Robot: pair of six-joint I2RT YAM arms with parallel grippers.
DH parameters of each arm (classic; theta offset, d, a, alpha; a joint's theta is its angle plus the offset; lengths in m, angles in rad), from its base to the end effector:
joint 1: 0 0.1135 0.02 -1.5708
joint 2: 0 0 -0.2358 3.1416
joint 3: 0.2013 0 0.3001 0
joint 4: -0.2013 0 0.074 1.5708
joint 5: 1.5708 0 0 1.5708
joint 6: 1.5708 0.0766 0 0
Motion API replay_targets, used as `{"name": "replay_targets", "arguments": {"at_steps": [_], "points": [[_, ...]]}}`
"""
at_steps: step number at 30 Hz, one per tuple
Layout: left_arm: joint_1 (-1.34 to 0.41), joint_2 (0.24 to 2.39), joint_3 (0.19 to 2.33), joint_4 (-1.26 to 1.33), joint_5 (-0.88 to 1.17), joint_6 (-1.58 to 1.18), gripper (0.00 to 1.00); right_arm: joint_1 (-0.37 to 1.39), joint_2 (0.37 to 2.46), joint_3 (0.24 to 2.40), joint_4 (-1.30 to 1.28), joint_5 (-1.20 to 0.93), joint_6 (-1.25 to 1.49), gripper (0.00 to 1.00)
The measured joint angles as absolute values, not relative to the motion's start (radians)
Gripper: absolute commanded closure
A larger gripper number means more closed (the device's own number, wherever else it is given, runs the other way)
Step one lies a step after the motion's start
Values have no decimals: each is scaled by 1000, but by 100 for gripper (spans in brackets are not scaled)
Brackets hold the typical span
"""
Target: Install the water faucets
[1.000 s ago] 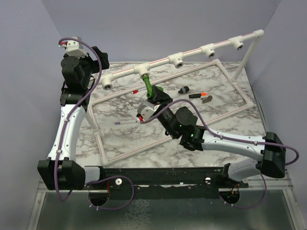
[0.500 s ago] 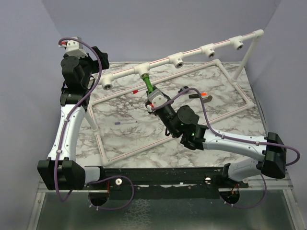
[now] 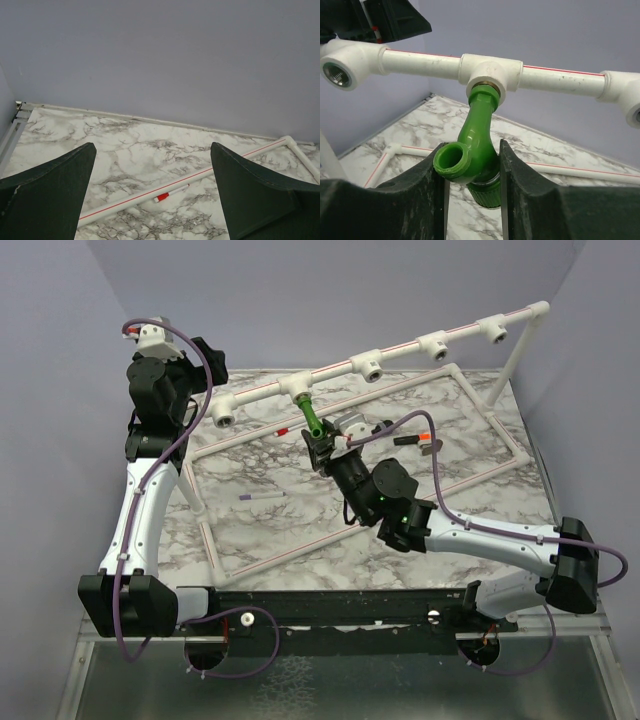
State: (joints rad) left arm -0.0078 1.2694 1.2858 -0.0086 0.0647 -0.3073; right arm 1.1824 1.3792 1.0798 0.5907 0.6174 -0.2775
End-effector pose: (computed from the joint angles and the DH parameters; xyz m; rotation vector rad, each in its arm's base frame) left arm 0.3934 -0.0080 0.4047 -0.1836 1.5600 -0.2984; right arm 0.1942 0.3575 0.3548 -0.4292 1.2734 0.3714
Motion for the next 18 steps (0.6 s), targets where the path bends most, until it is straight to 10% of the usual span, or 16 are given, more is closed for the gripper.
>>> {"name": "replay_targets", "arguments": {"at_steps": [18], "points": [[-9,1255,1280,-27,79,-311,2,1183,1363,1070,580,706,101,97]]}}
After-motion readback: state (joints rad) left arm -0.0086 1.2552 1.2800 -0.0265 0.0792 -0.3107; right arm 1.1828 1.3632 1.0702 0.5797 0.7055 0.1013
